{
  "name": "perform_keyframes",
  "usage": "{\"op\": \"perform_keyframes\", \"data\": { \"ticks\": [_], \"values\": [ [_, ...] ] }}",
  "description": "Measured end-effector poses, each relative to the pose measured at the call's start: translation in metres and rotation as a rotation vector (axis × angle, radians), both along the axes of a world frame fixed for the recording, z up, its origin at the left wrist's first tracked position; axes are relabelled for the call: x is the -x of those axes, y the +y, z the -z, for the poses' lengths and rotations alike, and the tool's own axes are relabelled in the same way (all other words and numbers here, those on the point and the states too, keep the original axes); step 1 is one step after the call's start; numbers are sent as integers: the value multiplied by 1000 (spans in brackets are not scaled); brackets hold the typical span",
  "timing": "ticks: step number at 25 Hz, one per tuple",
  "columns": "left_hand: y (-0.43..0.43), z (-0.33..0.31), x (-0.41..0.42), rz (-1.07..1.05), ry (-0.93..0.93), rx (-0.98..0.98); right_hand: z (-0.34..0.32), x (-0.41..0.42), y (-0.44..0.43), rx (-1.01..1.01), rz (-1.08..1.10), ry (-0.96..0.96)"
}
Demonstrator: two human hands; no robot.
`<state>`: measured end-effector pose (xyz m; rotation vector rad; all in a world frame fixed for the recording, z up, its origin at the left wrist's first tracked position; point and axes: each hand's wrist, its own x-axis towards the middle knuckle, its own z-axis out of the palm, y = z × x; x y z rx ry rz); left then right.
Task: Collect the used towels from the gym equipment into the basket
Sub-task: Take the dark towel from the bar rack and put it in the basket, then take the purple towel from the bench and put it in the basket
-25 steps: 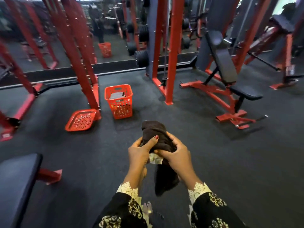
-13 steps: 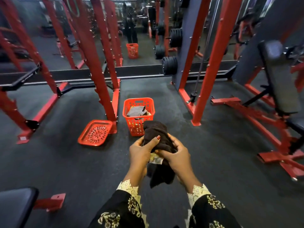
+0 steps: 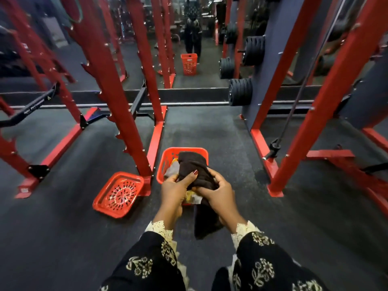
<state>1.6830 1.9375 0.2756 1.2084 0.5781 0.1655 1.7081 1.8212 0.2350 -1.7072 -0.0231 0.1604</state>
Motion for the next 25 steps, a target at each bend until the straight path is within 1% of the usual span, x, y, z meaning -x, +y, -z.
{"op": "perform_keyframes", "data": {
  "ticks": [3,7,10,13,15,18,20,22,25],
  "values": [
    [25,2,-79,-76,-1,5,-6,-87,26,18,-85,-2],
    [67,28,-172,-96,30,-21,13,-189,66,54,-207,-43],
    [105,51,-247,-69,39,20,31,-262,100,86,-223,-31],
    [139,69,-311,-16,107,-63,46,-320,129,179,-230,37],
    [160,82,-349,66,153,-135,57,-356,145,298,-239,67],
    [186,108,-392,211,219,-216,76,-404,163,513,-289,139],
    [197,122,-405,209,291,-199,88,-424,167,637,-334,191],
    [206,133,-416,189,345,-151,101,-442,171,687,-348,229],
    [214,139,-429,96,445,-101,113,-464,179,654,-304,249]
  ]
}}
